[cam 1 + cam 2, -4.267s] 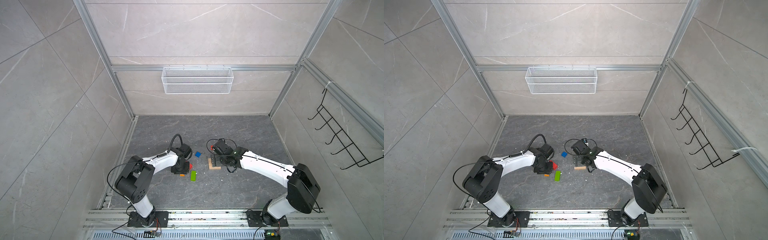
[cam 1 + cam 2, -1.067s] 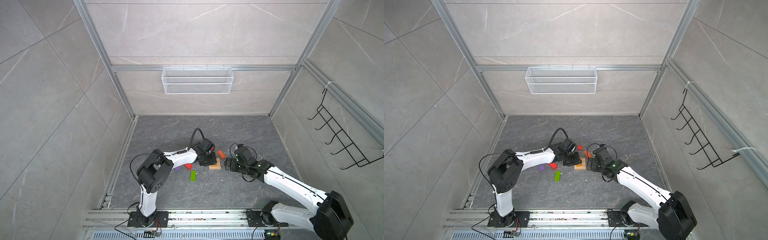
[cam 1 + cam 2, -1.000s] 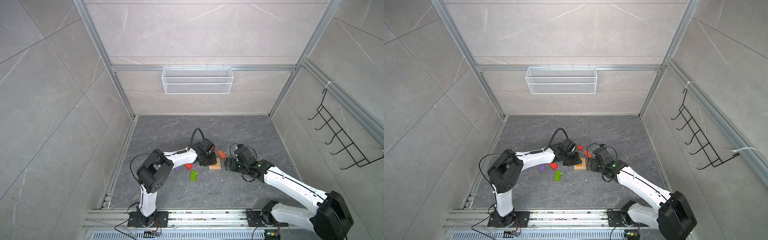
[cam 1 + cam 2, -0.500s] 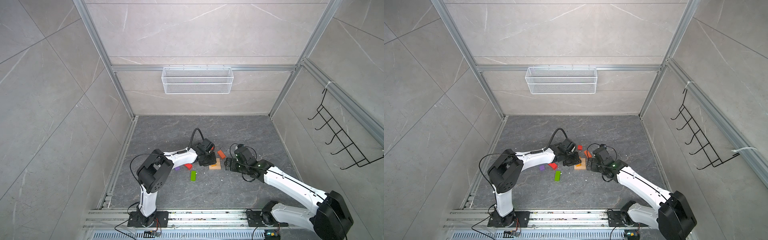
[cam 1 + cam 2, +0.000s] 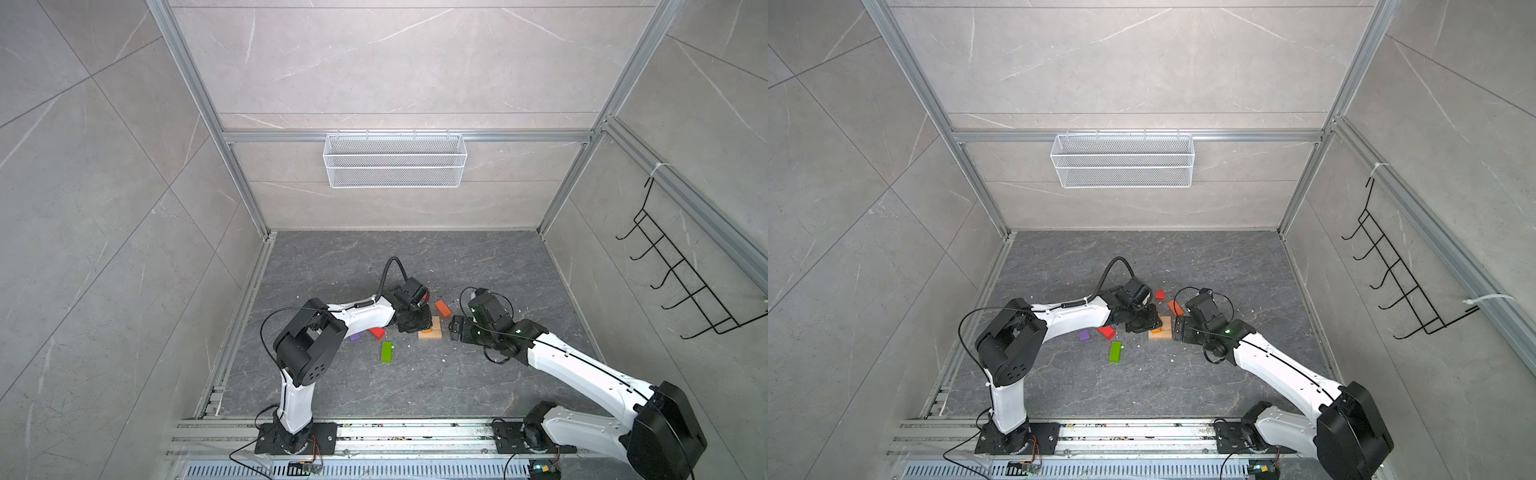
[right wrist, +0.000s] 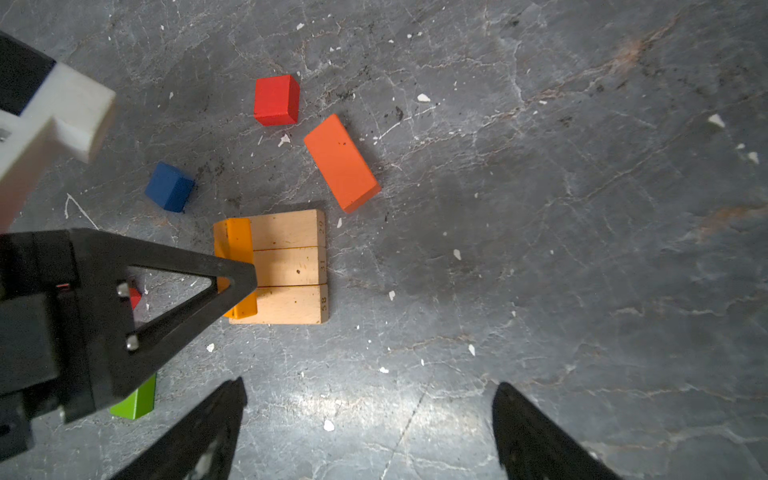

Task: Build the wood block tower
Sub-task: 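Lower the yellow block onto the wood bars and open the left gripper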

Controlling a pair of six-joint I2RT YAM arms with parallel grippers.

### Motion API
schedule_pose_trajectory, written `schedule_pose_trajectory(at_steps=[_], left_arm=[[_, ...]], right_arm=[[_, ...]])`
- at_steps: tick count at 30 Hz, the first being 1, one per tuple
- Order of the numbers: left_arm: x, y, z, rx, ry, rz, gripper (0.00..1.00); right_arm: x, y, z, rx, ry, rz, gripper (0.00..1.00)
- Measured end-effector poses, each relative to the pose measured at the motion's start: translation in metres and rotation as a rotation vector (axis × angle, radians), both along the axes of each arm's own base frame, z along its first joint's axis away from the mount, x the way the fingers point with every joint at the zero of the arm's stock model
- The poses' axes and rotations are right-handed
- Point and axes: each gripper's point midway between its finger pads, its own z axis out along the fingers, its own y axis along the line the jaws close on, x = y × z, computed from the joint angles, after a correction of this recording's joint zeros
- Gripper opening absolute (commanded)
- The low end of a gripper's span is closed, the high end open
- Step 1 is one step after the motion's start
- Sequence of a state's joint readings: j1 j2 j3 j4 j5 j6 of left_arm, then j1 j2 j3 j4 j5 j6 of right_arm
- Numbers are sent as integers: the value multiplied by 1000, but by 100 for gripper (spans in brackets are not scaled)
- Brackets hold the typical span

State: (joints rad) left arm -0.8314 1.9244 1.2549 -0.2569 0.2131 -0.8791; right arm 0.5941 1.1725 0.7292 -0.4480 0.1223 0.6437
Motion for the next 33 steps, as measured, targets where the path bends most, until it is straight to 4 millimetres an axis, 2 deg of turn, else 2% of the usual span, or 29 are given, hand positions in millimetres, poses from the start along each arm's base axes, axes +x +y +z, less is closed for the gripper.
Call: schedule_pose_trajectory(at_steps=[4, 12, 25, 27, 33], left_arm=[[-1, 1, -6, 9, 13, 1, 13], [-1, 0, -6, 6, 12, 2, 16], [-1, 1, -6, 7, 12, 3, 36], [-1, 1, -7, 8, 13, 5, 41], [0, 0, -6, 2, 11, 8, 45]], right_arm=[[0, 0, 0, 0, 0, 0, 93], [0, 0, -1, -1, 2, -1, 92], [0, 0, -5, -4, 17, -9, 92], [0, 0, -5, -4, 17, -9, 92], [0, 0, -5, -3, 16, -9, 92]])
